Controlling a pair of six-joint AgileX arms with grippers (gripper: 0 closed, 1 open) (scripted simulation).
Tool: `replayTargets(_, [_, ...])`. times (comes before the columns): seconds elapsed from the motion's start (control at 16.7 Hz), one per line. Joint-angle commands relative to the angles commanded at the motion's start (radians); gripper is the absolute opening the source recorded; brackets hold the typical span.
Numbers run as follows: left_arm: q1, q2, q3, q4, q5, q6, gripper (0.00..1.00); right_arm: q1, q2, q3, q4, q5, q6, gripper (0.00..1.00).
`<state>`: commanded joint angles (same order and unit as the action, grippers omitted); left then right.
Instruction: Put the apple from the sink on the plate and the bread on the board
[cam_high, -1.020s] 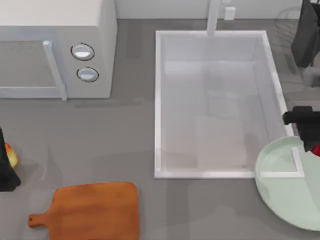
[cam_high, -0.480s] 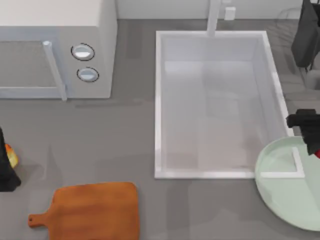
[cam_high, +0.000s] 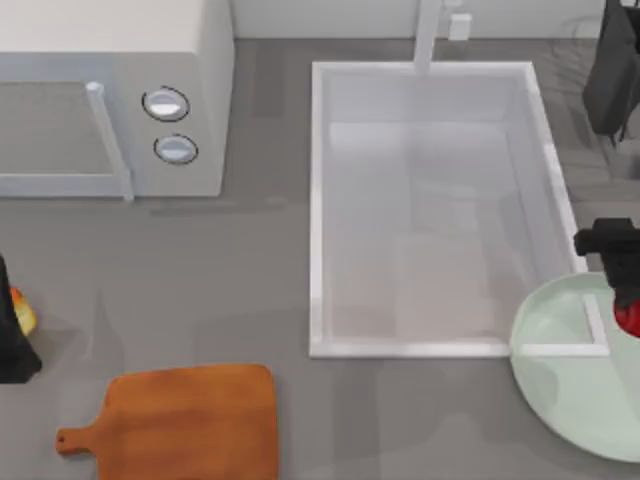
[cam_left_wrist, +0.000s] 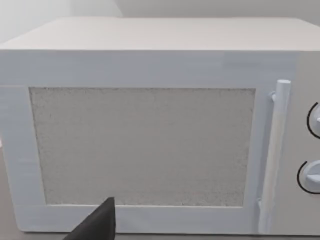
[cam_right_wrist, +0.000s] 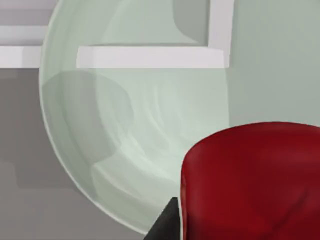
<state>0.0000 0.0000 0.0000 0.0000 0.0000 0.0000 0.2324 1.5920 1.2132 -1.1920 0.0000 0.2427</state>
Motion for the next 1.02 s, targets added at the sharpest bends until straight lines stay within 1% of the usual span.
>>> replayTargets(0.18, [0.000, 0.000, 0.000, 0.000, 0.000, 0.000, 1.00, 0.000, 0.000, 0.000, 0.000, 0.000, 0.000, 0.98])
replayTargets(0.24, [0.000, 0.000, 0.000, 0.000, 0.000, 0.000, 1.00, 0.000, 0.000, 0.000, 0.000, 0.000, 0.000, 1.00])
replayTargets(0.78, [0.000, 0.000, 0.000, 0.000, 0.000, 0.000, 1.00, 0.001, 0.000, 0.000, 0.001, 0.000, 0.000, 1.00])
replayTargets(1.02, [0.000, 0.000, 0.000, 0.000, 0.000, 0.000, 1.00, -0.015, -0.098, -0.081, 0.080, 0.000, -0.017, 1.00])
